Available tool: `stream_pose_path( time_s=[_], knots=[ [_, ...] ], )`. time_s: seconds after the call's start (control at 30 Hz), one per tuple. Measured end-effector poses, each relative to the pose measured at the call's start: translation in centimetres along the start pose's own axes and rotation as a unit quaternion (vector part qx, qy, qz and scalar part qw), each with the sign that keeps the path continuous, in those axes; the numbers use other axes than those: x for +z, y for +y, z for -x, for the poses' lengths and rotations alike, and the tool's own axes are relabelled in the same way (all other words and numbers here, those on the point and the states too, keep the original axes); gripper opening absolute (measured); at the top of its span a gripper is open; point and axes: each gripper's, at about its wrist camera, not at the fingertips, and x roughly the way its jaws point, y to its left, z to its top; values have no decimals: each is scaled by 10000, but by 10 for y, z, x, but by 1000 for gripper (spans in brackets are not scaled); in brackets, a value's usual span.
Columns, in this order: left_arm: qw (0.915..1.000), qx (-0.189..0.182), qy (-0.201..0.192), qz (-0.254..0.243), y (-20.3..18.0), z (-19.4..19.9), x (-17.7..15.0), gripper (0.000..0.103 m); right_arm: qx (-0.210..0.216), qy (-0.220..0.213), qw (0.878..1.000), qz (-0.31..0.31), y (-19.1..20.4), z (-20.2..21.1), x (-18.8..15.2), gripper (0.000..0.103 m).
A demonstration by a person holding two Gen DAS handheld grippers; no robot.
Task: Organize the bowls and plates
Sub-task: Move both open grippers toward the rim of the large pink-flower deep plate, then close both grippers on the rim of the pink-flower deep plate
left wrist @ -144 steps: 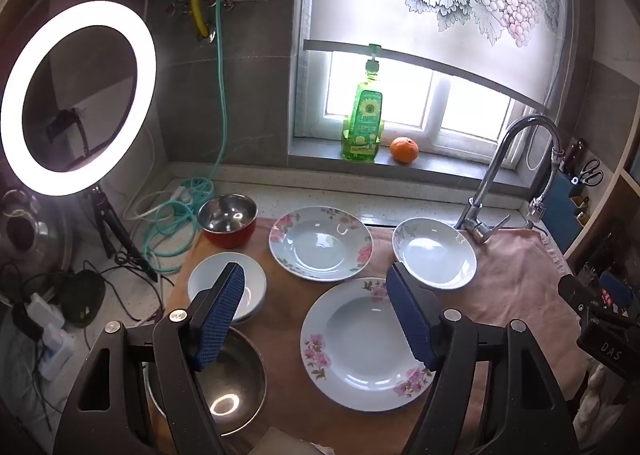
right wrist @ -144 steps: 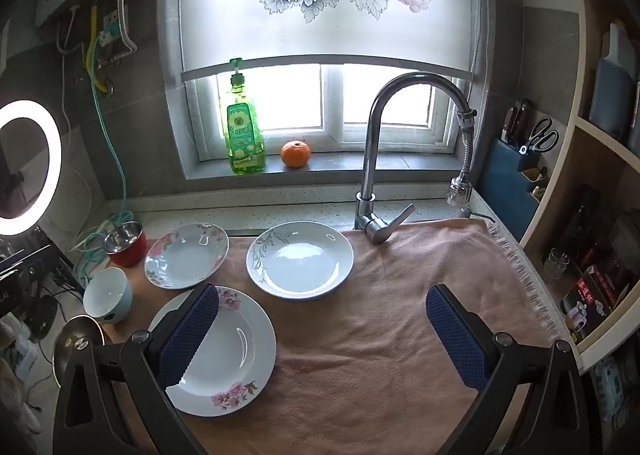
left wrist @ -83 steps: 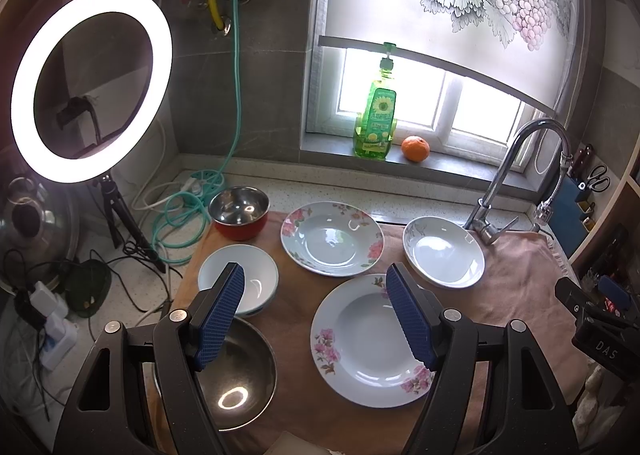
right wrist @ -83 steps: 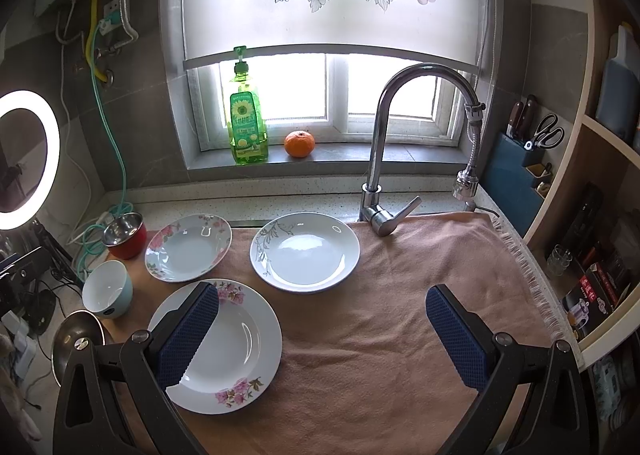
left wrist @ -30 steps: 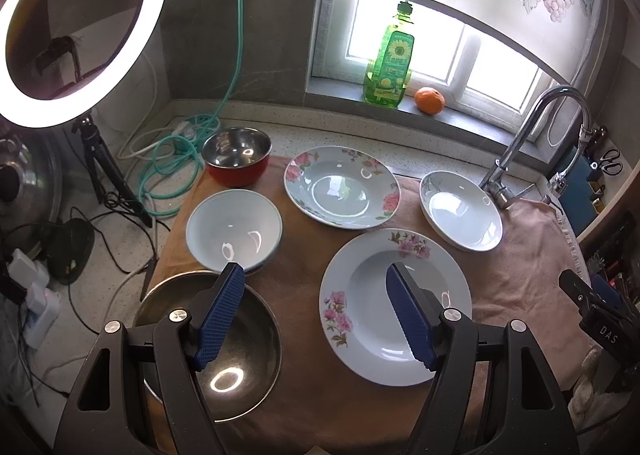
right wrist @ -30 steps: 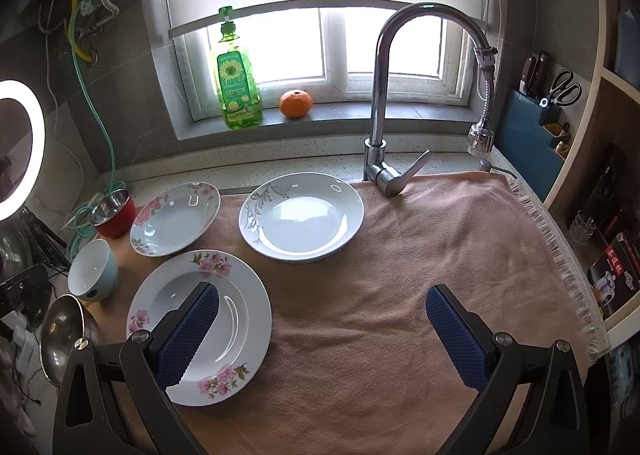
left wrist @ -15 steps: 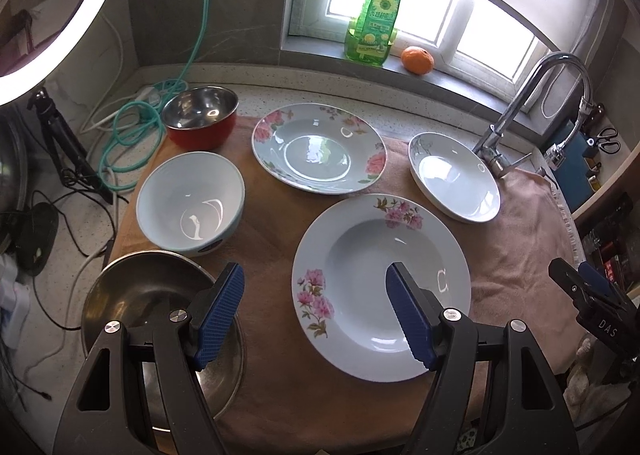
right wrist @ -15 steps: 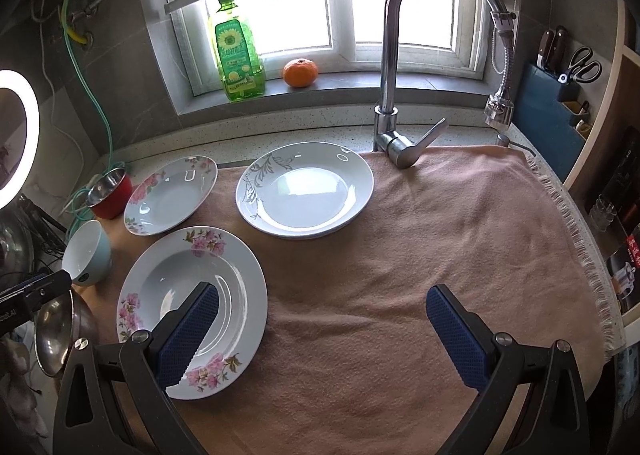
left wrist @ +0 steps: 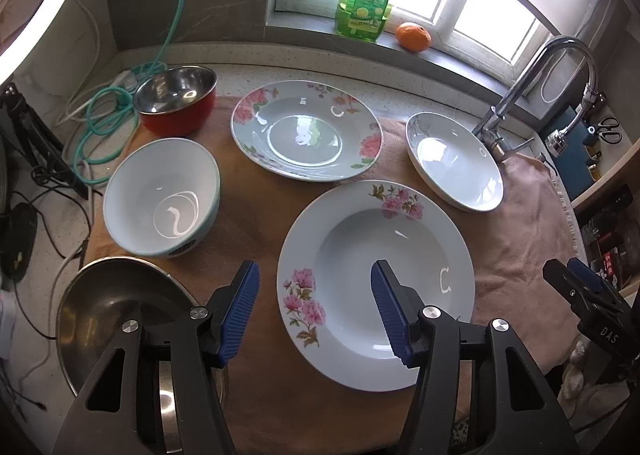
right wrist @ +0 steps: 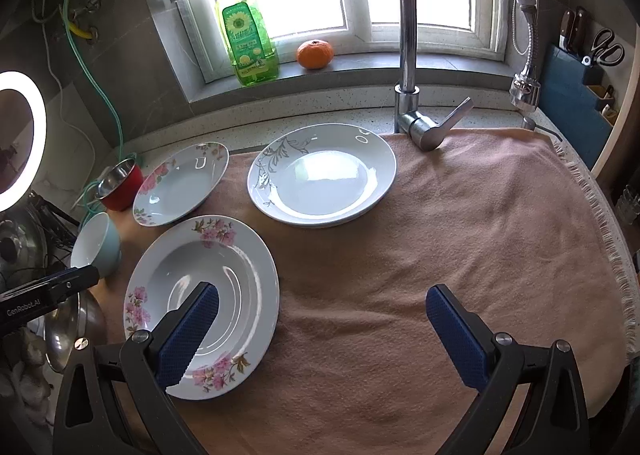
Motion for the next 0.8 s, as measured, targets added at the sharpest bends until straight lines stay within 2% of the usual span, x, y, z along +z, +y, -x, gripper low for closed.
stream_pose_path(
  time_s=[0.07,0.13,0.23,0.27,0.4,0.5,0.8],
  knots=[
    [10000,-43,31,-2,0,-2,1,54,12,61,10000,-10,0,-4,2,98],
    [9999,-103,92,19,1,-6,2,48,106,157,9998,-39,0,-10,3,83],
    [9995,-197,216,72,3,-13,3,39,346,360,9986,-172,-2,-21,3,75],
    [9994,-226,236,68,3,-14,3,38,407,424,9980,-217,-2,-24,3,74],
    [9992,-245,316,54,4,-18,5,37,606,681,9954,-301,-4,-39,2,56],
    [9990,-246,366,59,4,-22,6,32,770,853,9927,-367,-4,-50,1,51],
    [9979,-73,636,67,7,-39,7,32,966,1134,9878,-446,-3,-72,1,42]
  ],
)
